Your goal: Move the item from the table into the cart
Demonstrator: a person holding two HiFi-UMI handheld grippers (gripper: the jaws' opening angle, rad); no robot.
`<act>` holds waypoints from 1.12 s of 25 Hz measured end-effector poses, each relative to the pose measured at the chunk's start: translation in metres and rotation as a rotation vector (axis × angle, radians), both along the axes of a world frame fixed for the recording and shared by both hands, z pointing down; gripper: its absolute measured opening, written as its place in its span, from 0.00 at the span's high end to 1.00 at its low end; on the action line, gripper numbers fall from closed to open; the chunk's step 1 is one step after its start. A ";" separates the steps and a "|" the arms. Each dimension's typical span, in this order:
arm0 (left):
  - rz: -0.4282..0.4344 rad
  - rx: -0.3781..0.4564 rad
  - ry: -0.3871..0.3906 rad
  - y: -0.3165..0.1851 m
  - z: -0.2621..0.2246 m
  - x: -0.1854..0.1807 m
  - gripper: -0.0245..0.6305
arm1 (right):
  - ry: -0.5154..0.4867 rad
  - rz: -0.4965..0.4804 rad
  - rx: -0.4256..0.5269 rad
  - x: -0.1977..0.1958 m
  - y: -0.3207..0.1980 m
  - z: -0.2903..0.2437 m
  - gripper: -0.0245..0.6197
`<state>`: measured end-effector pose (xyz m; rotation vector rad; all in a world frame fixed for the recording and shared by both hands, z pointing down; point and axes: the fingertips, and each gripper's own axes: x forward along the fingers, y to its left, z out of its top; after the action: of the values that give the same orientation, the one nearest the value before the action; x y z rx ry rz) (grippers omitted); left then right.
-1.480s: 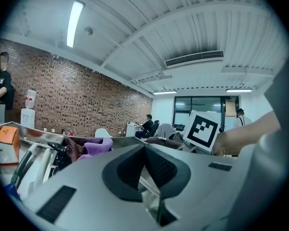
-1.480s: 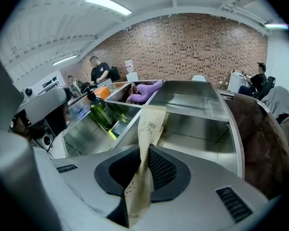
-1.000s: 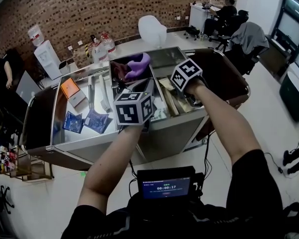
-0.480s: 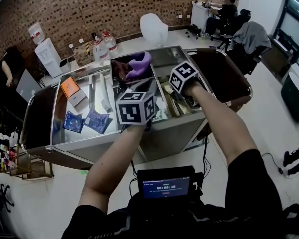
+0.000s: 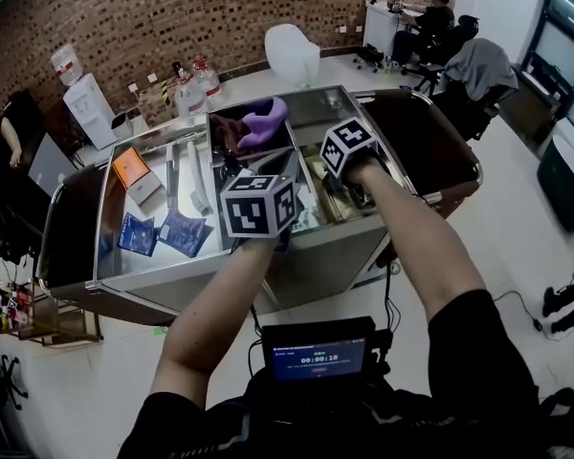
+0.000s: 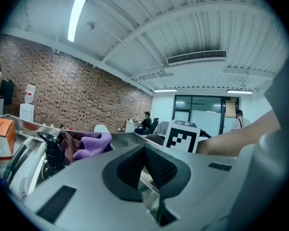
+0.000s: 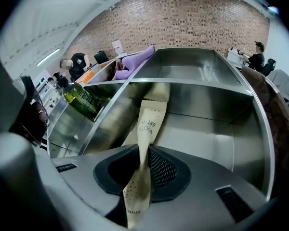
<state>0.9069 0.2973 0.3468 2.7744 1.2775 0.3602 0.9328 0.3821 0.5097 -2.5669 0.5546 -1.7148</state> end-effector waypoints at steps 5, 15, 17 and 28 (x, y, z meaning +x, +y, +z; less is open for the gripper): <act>0.000 -0.001 0.004 -0.001 0.000 -0.002 0.96 | 0.001 0.000 0.013 -0.006 0.001 -0.004 0.75; 0.008 -0.019 0.017 -0.003 -0.010 -0.018 0.96 | 0.118 0.014 0.080 -0.017 0.003 -0.041 0.73; 0.012 -0.031 0.026 -0.005 -0.015 -0.024 0.96 | 0.170 -0.004 0.118 -0.019 -0.002 -0.055 0.73; 0.045 -0.117 0.183 -0.029 -0.053 -0.070 0.96 | 0.668 -0.098 0.456 -0.082 -0.030 -0.183 0.73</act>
<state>0.8374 0.2686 0.2942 2.7356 1.3526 0.0325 0.8507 0.3521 0.3268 -2.7191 0.9566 -0.5820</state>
